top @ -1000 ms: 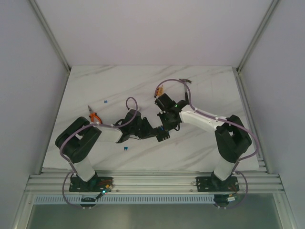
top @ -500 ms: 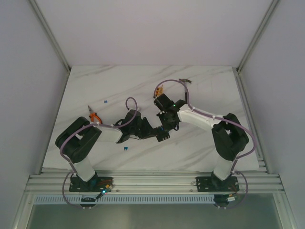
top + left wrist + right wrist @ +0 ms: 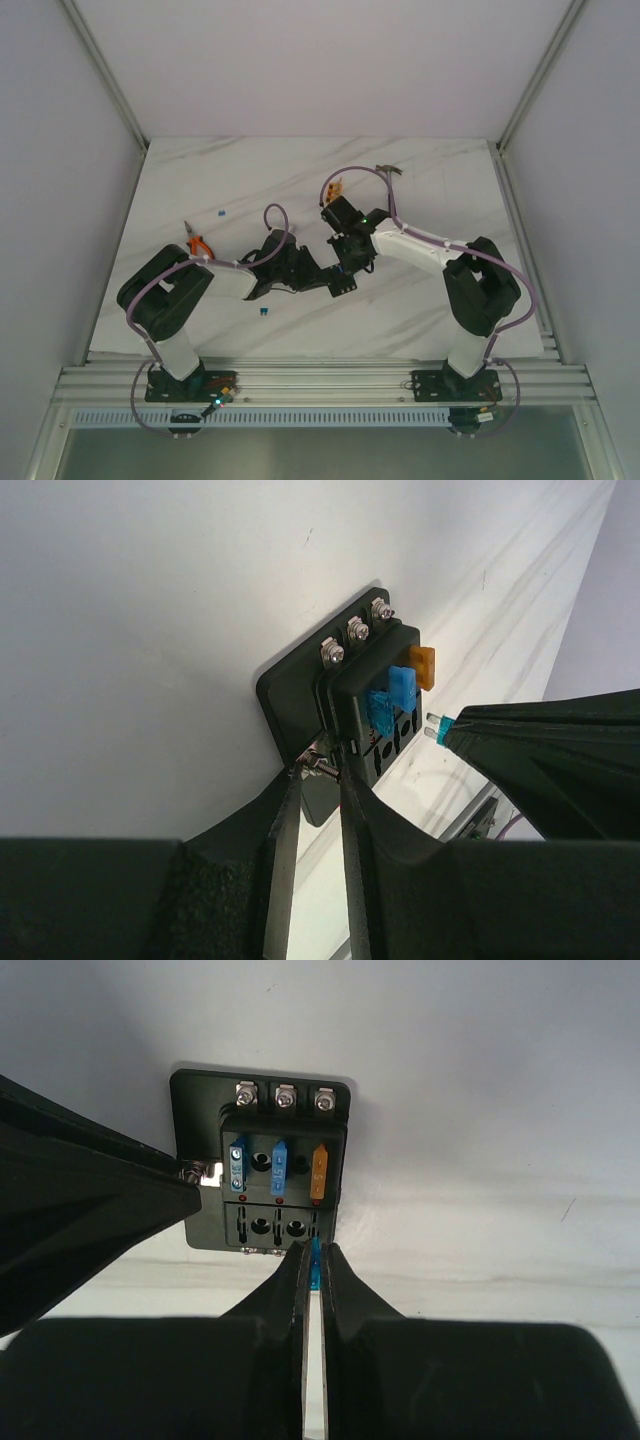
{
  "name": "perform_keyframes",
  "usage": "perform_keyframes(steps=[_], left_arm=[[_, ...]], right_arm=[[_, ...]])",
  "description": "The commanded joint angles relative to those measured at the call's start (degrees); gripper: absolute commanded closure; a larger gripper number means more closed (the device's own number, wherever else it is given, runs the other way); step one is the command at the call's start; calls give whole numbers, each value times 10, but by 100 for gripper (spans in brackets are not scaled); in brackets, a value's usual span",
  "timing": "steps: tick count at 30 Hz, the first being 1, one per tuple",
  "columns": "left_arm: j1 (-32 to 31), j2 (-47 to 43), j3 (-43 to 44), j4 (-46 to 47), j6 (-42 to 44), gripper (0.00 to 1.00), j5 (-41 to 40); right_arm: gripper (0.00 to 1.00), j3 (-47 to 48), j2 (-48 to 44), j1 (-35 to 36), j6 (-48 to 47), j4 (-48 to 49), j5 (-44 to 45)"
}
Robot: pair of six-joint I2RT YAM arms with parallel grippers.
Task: Snap on the fuse box
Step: Install the fuse at the fuse box base.
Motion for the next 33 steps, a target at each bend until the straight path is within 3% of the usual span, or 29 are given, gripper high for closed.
perform_keyframes(steps=[1, 33], left_arm=[[0, 14, 0, -15, 4, 69, -4], [0, 10, -1, -19, 4, 71, -5]], right_arm=[[100, 21, 10, 6, -12, -7, 6], [100, 24, -1, 16, -52, -5, 28]])
